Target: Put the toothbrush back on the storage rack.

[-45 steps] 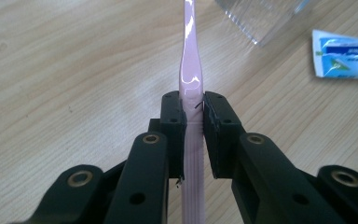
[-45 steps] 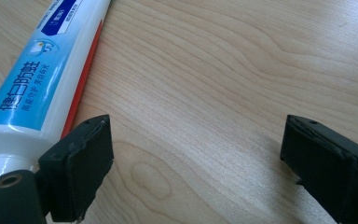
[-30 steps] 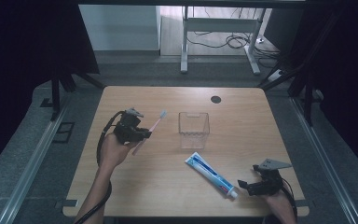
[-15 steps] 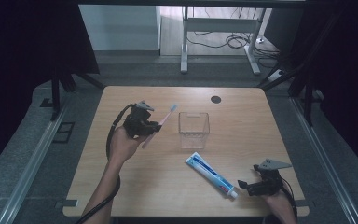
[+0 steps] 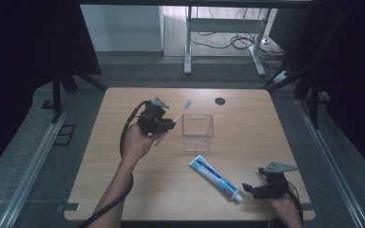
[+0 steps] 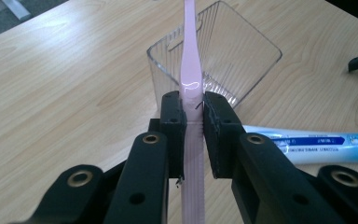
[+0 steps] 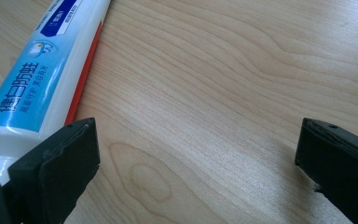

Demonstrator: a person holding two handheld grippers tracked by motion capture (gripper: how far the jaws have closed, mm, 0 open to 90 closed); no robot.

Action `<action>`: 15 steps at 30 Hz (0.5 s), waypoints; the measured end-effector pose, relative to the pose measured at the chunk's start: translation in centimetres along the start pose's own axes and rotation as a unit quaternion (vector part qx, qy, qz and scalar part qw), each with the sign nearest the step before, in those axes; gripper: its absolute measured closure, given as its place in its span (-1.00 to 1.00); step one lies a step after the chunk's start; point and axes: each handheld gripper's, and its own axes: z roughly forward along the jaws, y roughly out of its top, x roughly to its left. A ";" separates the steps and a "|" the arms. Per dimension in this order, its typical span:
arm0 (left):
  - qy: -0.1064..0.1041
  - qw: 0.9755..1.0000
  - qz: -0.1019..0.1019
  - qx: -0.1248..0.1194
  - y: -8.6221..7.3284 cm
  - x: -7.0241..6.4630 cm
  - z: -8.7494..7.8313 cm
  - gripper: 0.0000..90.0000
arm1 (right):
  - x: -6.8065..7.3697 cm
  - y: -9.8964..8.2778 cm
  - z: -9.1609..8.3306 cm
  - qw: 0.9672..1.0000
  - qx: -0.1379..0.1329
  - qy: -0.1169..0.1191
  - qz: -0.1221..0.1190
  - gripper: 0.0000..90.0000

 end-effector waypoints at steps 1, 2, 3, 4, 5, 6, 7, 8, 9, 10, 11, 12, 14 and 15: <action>-0.002 1.000 -0.001 -0.001 0.2 -0.1 0.1 0.75 | 0.0 0.0 0.0 1.000 0.000 0.000 0.000 -1.00; -0.003 1.000 -0.001 -0.005 0.4 -0.2 0.3 0.75 | 0.0 0.0 0.0 1.000 0.001 0.001 0.000 -1.00; -0.004 1.000 -0.004 -0.006 0.5 -0.3 0.4 0.75 | 0.0 0.0 0.0 1.000 0.001 0.001 0.000 -0.99; -0.004 1.000 -0.003 -0.007 0.7 -0.4 0.5 0.75 | 0.0 0.0 0.0 1.000 0.001 0.001 -0.001 -0.99; -0.005 1.000 0.000 -0.009 0.9 -0.5 0.6 0.75 | 0.0 0.0 0.0 1.000 0.001 0.002 -0.002 -0.99; -0.006 1.000 -0.002 -0.011 1.1 -0.7 0.7 0.75 | 0.0 0.0 0.0 1.000 0.001 0.002 -0.001 -0.99; -0.005 1.000 0.001 -0.013 1.2 -0.7 0.8 0.75 | 0.0 0.0 0.0 1.000 0.001 0.002 -0.002 -0.99; -0.006 1.000 -0.001 -0.012 1.4 -0.9 0.9 0.75 | 0.0 0.0 0.0 1.000 0.001 0.002 -0.002 -0.99; -0.004 1.000 0.000 -0.014 1.6 -1.0 1.0 0.75 | 0.0 0.0 0.0 1.000 0.001 0.003 -0.002 -0.98; -0.004 1.000 0.001 -0.015 1.8 -1.1 1.2 0.75 | 0.0 0.0 0.0 1.000 0.001 0.003 -0.002 -0.98; -0.005 1.000 0.000 -0.017 2.0 -1.2 1.3 0.75 | 0.0 0.0 0.0 1.000 0.001 0.003 -0.002 -0.98; -0.007 1.000 -0.002 -0.018 2.2 -1.3 1.4 0.75 | 0.0 0.0 0.0 1.000 0.001 0.003 -0.003 -0.98; -0.012 1.000 -0.004 -0.022 2.6 -1.4 1.7 0.75 | 0.0 0.0 0.0 1.000 0.001 0.003 -0.003 -0.98; -0.014 1.000 -0.005 -0.024 2.7 -1.5 1.9 0.75 | 0.0 0.0 0.0 1.000 0.002 0.003 -0.003 -0.97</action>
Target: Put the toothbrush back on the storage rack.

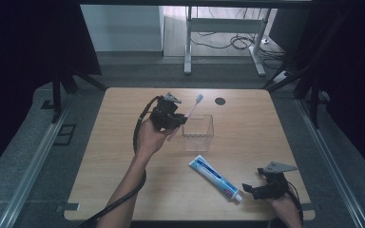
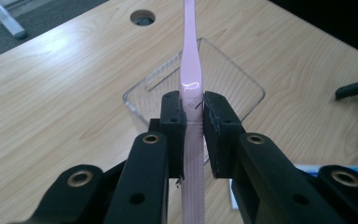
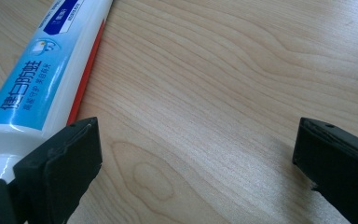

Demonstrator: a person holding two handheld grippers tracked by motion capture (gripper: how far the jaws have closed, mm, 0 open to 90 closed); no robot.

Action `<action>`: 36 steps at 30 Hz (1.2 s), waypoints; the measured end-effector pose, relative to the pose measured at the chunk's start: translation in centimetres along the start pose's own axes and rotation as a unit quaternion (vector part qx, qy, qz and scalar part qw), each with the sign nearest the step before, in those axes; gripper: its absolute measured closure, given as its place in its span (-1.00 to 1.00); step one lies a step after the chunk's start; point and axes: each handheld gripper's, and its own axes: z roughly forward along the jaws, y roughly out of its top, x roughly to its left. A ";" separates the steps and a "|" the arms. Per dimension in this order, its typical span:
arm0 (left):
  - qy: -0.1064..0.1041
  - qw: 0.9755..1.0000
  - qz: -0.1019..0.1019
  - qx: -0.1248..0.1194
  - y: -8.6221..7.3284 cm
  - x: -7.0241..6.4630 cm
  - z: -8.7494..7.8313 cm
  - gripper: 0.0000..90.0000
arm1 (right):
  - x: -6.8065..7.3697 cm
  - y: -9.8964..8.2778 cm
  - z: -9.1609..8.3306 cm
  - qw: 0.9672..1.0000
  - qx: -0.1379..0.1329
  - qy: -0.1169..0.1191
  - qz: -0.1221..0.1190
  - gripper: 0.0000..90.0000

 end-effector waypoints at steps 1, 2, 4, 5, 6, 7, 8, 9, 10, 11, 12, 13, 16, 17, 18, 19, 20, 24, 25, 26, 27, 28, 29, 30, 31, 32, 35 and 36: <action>0.000 1.000 -0.001 0.000 0.2 -0.1 0.2 0.75 | 0.0 0.0 0.0 1.000 0.000 0.001 0.000 -0.97; 0.001 1.000 0.000 0.001 0.3 -0.2 0.5 0.75 | 0.0 0.0 0.0 1.000 0.000 0.001 0.001 -0.97; 0.003 1.000 0.003 0.001 0.6 -0.4 0.9 0.75 | 0.0 0.0 0.0 1.000 -0.001 0.001 0.001 -0.97; 0.003 1.000 0.003 0.000 0.8 -0.5 1.2 0.75 | 0.0 0.0 0.0 1.000 0.000 0.001 0.002 -0.96; 0.002 1.000 0.003 -0.001 0.9 -0.6 1.4 0.75 | 0.0 0.0 -0.1 1.000 -0.001 0.001 0.002 -0.96; 0.000 1.000 0.001 -0.002 1.0 -0.7 1.6 0.75 | 0.0 0.0 -0.1 1.000 -0.001 0.001 0.003 -0.96; 0.001 1.000 0.002 -0.001 1.2 -0.7 1.9 0.75 | 0.0 0.0 -0.1 1.000 0.000 0.002 0.003 -0.96; 0.001 1.000 0.000 -0.003 1.3 -0.8 2.1 0.75 | 0.0 0.0 -0.1 1.000 0.000 0.002 0.002 -0.95; 0.003 1.000 0.001 -0.002 1.4 -0.9 2.3 0.75 | 0.0 0.0 -0.1 1.000 0.000 0.002 0.002 -0.95; 0.003 1.000 0.001 -0.002 1.5 -1.0 2.5 0.75 | 0.0 0.0 0.0 1.000 0.000 0.003 0.002 -0.94; 0.003 1.000 0.003 -0.002 1.7 -1.1 2.7 0.75 | 0.0 0.0 0.0 1.000 0.000 0.003 0.001 -0.94; 0.000 1.000 -0.001 -0.002 1.9 -1.2 3.0 0.75 | 0.0 0.0 0.0 1.000 -0.001 0.004 0.001 -0.93; 0.001 1.000 0.001 0.002 2.3 -1.3 3.7 0.75 | 0.0 0.0 0.0 1.000 -0.001 0.005 0.000 -0.93; 0.003 1.000 0.001 0.001 2.5 -1.4 3.9 0.75 | 0.0 0.0 0.0 1.000 -0.001 0.005 0.001 -0.92; 0.004 1.000 0.001 0.000 2.6 -1.5 4.1 0.75 | 0.0 0.0 -0.1 1.000 -0.001 0.005 0.001 -0.92; 0.005 1.000 0.003 0.001 2.7 -1.5 4.2 0.75 | 0.0 0.0 -0.1 1.000 -0.001 0.005 0.001 -0.92; 0.007 1.000 0.001 -0.002 2.9 -1.6 4.6 0.75 | 0.0 0.0 -0.1 1.000 -0.001 0.005 0.002 -0.92; 0.015 1.000 0.004 -0.007 3.3 -1.8 5.5 0.75 | 0.0 0.0 -0.1 1.000 -0.002 0.007 0.001 -0.91; 0.018 1.000 0.004 -0.008 3.4 -1.8 5.7 0.75 | 0.0 0.0 -0.1 1.000 -0.002 0.007 0.001 -0.91; 0.018 1.000 0.003 -0.009 3.4 -1.8 6.0 0.75 | 0.0 0.0 -0.1 1.000 -0.002 0.008 0.001 -0.91; 0.020 1.000 0.001 -0.009 3.4 -1.8 6.2 0.75 | 0.0 0.0 -0.1 1.000 -0.002 0.009 0.001 -0.90; 0.023 1.000 0.002 -0.010 3.3 -1.8 6.5 0.75 | -0.1 0.0 -0.1 1.000 -0.002 0.009 0.001 -0.90; 0.024 1.000 0.000 -0.012 3.2 -1.7 6.7 0.75 | -0.1 0.0 -0.1 1.000 -0.002 0.009 0.001 -0.90; 0.025 1.000 0.001 -0.010 3.1 -1.7 6.9 0.75 | -0.1 0.0 -0.1 1.000 -0.002 0.009 0.001 -0.90; 0.027 1.000 -0.001 -0.012 3.0 -1.7 7.1 0.75 | -0.1 0.0 -0.1 1.000 -0.002 0.009 0.001 -0.90; 0.029 1.000 0.000 -0.012 2.9 -1.6 7.3 0.75 | -0.1 0.0 0.0 1.000 -0.002 0.009 0.001 -0.90; 0.029 1.000 0.001 -0.010 2.6 -1.6 7.9 0.75 | -0.1 0.0 0.0 1.000 -0.001 0.010 0.002 -0.90; 0.029 1.000 0.000 -0.010 2.5 -1.6 8.1 0.75 | -0.1 0.0 0.0 1.000 -0.001 0.010 0.001 -0.90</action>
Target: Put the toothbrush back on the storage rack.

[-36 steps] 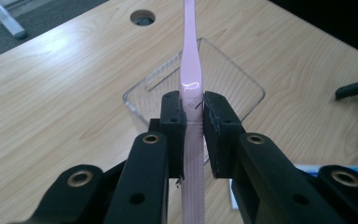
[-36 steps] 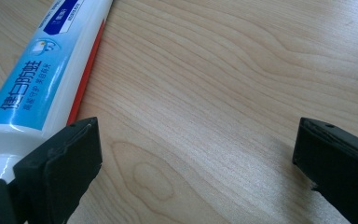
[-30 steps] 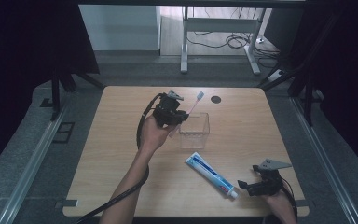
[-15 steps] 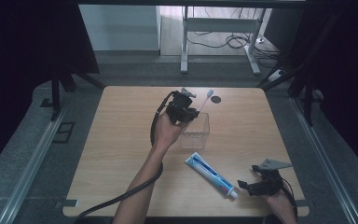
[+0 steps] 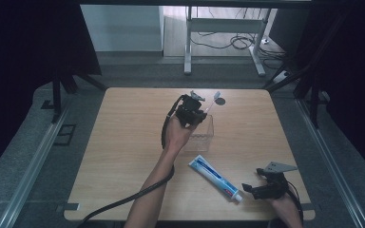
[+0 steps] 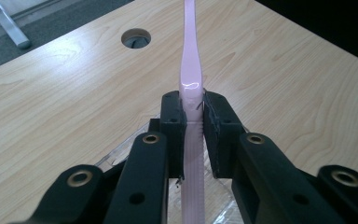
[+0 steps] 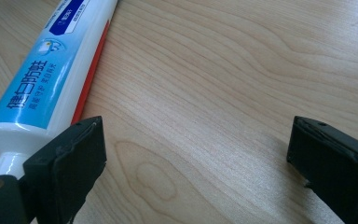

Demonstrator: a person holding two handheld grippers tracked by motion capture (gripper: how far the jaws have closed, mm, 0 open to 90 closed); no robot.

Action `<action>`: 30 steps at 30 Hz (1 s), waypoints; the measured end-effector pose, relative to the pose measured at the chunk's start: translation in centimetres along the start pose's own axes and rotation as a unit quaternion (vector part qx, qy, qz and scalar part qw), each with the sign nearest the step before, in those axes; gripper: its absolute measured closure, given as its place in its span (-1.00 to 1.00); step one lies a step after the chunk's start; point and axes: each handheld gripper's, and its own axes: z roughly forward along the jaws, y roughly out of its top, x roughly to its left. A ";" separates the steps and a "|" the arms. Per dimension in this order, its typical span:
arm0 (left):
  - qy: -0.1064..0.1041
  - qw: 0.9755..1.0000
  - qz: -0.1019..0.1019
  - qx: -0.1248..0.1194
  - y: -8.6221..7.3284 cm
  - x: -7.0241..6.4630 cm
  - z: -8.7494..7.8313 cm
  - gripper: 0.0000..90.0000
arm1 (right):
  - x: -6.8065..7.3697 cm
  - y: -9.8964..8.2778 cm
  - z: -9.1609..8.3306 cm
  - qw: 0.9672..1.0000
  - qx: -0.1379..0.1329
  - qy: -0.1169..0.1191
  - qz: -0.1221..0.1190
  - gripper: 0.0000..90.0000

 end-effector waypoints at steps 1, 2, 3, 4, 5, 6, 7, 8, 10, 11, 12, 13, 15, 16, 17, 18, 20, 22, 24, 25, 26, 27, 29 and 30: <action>0.000 1.000 0.001 -0.001 -0.1 0.0 0.2 0.75 | 0.0 0.0 0.0 1.000 0.000 0.000 0.000 -0.90; 0.000 1.000 0.000 -0.001 -0.1 -0.1 0.3 0.75 | 0.0 0.0 0.0 1.000 0.000 0.000 0.000 -0.90; 0.001 1.000 0.002 0.000 -0.2 -0.1 0.5 0.75 | 0.0 0.0 0.0 1.000 0.000 0.001 0.000 -0.90; 0.002 1.000 0.004 0.000 -0.2 -0.2 0.6 0.75 | 0.0 0.0 0.0 1.000 0.000 0.001 0.000 -0.90; 0.003 1.000 0.005 0.001 -0.3 -0.3 0.8 0.75 | 0.0 0.0 0.0 1.000 0.000 0.001 0.000 -0.90; 0.003 1.000 0.007 0.002 -0.4 -0.3 0.9 0.75 | 0.0 0.0 0.0 1.000 -0.001 0.001 0.001 -0.89; 0.004 1.000 0.010 0.003 -0.4 -0.4 1.1 0.75 | 0.0 0.0 0.0 1.000 -0.001 0.001 0.001 -0.89; 0.006 1.000 0.012 0.003 -0.5 -0.5 1.2 0.75 | 0.0 0.0 0.0 1.000 -0.001 0.001 0.001 -0.89; 0.004 1.000 0.012 0.005 -0.7 -0.6 1.5 0.75 | 0.0 0.0 0.0 1.000 -0.001 0.001 0.000 -0.89; 0.003 1.000 0.013 0.007 -0.7 -0.6 1.6 0.75 | 0.0 0.0 0.0 1.000 -0.001 0.002 0.001 -0.89; 0.004 1.000 0.013 0.007 -0.8 -0.7 1.7 0.75 | 0.0 0.0 0.0 1.000 -0.001 0.002 0.001 -0.89; 0.004 1.000 0.014 0.009 -0.8 -0.7 1.8 0.75 | 0.0 0.0 0.0 1.000 -0.001 0.002 0.001 -0.89; 0.003 1.000 0.016 0.012 -1.0 -0.8 2.1 0.75 | -0.1 0.0 0.0 1.000 -0.001 0.002 0.001 -0.89; 0.003 1.000 0.016 0.014 -1.1 -0.8 2.2 0.75 | -0.1 0.0 0.0 1.000 -0.001 0.002 0.001 -0.89; 0.004 1.000 0.017 0.014 -1.1 -0.8 2.3 0.75 | -0.1 0.0 0.0 1.000 -0.001 0.002 0.001 -0.89; 0.004 1.000 0.018 0.016 -1.2 -0.8 2.4 0.75 | -0.1 0.0 0.0 1.000 -0.001 0.002 0.001 -0.89; 0.004 1.000 0.019 0.019 -1.3 -0.9 2.6 0.75 | -0.1 0.0 0.0 1.000 -0.001 0.002 0.001 -0.88; 0.004 1.000 0.021 0.022 -1.5 -1.0 2.7 0.74 | -0.1 0.0 0.0 1.000 0.000 0.002 0.001 -0.88; 0.006 0.999 0.023 0.023 -1.6 -1.1 2.9 0.74 | -0.1 0.0 0.0 1.000 0.000 0.003 0.001 -0.88; 0.005 0.999 0.022 0.024 -1.6 -1.2 2.9 0.74 | -0.1 0.0 0.0 1.000 0.000 0.002 0.000 -0.88; 0.006 0.999 0.025 0.026 -1.7 -1.2 3.0 0.74 | -0.1 0.0 0.0 1.000 0.000 0.003 0.000 -0.88; 0.006 0.999 0.026 0.027 -1.7 -1.2 3.1 0.74 | -0.1 0.0 0.0 1.000 0.000 0.003 0.000 -0.87; 0.008 0.999 0.028 0.030 -1.9 -1.3 3.2 0.74 | -0.1 0.0 0.0 1.000 0.000 0.003 0.000 -0.87; 0.009 0.999 0.028 0.031 -2.0 -1.4 3.3 0.74 | -0.1 0.0 0.0 1.000 0.000 0.003 0.001 -0.87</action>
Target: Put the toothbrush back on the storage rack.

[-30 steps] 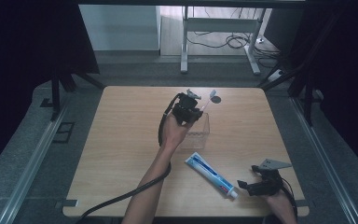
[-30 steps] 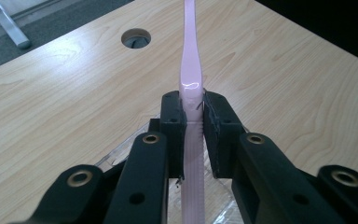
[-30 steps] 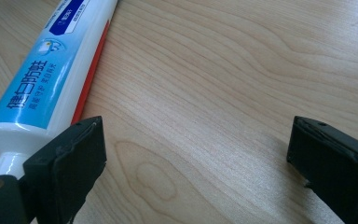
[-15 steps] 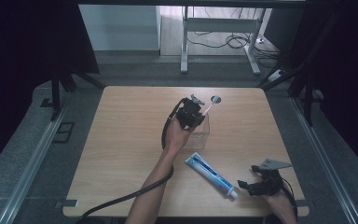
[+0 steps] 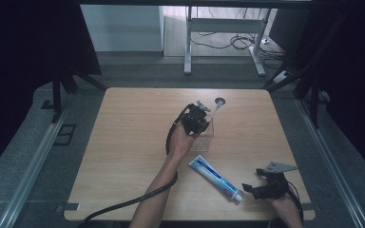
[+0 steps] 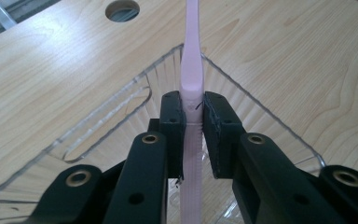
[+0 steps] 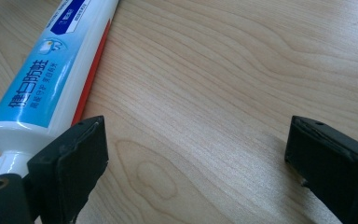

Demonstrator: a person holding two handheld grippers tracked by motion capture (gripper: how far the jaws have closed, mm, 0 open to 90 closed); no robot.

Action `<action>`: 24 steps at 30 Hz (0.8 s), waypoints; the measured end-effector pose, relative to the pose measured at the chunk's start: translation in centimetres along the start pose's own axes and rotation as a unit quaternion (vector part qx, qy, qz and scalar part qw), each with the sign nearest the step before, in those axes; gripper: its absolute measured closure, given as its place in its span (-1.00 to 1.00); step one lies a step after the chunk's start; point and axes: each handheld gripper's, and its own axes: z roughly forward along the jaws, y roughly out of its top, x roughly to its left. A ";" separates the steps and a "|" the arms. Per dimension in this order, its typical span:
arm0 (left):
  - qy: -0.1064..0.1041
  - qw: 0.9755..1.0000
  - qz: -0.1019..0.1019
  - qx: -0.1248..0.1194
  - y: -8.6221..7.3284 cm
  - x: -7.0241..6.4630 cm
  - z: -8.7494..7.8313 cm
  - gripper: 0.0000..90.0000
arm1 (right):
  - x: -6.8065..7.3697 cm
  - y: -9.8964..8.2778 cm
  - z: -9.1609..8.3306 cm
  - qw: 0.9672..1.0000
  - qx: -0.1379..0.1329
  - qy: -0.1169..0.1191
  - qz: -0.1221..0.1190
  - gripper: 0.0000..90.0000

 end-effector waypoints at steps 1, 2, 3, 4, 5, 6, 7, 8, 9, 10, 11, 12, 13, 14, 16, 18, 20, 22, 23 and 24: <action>0.001 1.000 0.003 0.001 0.0 0.0 0.1 0.74 | 0.0 0.0 0.0 1.000 0.000 0.000 0.000 -0.87; 0.001 1.000 0.002 0.002 -0.1 -0.1 0.1 0.74 | 0.0 0.0 0.0 1.000 0.000 0.000 -0.001 -0.87; 0.001 1.000 0.002 0.003 -0.1 -0.1 0.2 0.73 | 0.0 0.0 0.0 1.000 0.000 0.000 -0.001 -0.87; 0.002 1.000 0.004 0.004 -0.1 -0.2 0.2 0.73 | 0.0 0.0 0.0 1.000 0.000 0.000 -0.001 -0.87; 0.003 1.000 0.006 0.006 -0.1 -0.2 0.3 0.73 | 0.0 0.0 0.0 1.000 0.000 0.000 -0.001 -0.87; 0.004 1.000 0.008 0.006 -0.1 -0.3 0.3 0.73 | 0.0 0.0 0.0 1.000 0.000 0.000 -0.001 -0.87; 0.005 1.000 0.013 0.007 -0.1 -0.3 0.3 0.73 | 0.0 0.0 0.0 1.000 0.000 0.000 -0.001 -0.86; 0.007 1.000 0.015 0.008 -0.1 -0.3 0.3 0.73 | 0.0 0.0 0.0 1.000 0.000 0.001 -0.001 -0.86; 0.008 1.000 0.018 0.010 -0.2 -0.3 0.3 0.73 | 0.0 0.0 0.0 1.000 0.001 0.001 -0.001 -0.86; 0.007 1.000 0.018 0.010 -0.2 -0.3 0.3 0.73 | 0.0 0.0 0.0 1.000 0.001 0.001 -0.002 -0.86; 0.007 1.000 0.017 0.009 -0.2 -0.3 0.3 0.71 | 0.0 0.0 0.0 1.000 0.001 0.001 -0.002 -0.86; 0.007 1.000 0.019 0.010 -0.2 -0.3 0.2 0.68 | 0.0 0.0 0.0 1.000 0.001 0.001 -0.002 -0.86; 0.007 1.000 0.018 0.010 -0.2 -0.3 0.2 0.67 | 0.0 0.0 0.0 1.000 0.001 0.001 -0.002 -0.86; 0.007 1.000 0.019 0.011 -0.2 -0.3 0.2 0.66 | 0.0 0.0 0.0 1.000 0.002 0.001 -0.002 -0.86; 0.007 1.000 0.018 0.008 -0.2 -0.3 0.1 0.63 | 0.0 0.0 0.0 1.000 0.002 0.001 -0.002 -0.86; 0.008 1.000 0.020 0.009 -0.2 -0.2 0.0 0.61 | 0.0 0.0 0.0 1.000 0.002 0.001 -0.002 -0.86; 0.007 1.000 0.020 0.008 -0.3 -0.1 0.0 0.58 | 0.0 0.0 0.0 1.000 0.002 0.001 -0.002 -0.86; 0.007 1.000 0.018 0.005 -0.3 -0.2 -0.1 0.54 | 0.0 0.0 0.0 1.000 0.001 0.001 -0.002 -0.86; 0.007 1.000 0.017 0.005 -0.3 -0.1 -0.2 0.51 | 0.0 0.0 0.0 1.000 0.001 0.001 -0.002 -0.85; 0.008 1.000 0.016 0.005 -0.3 -0.1 -0.3 0.49 | 0.0 0.0 0.0 1.000 0.001 0.001 -0.002 -0.85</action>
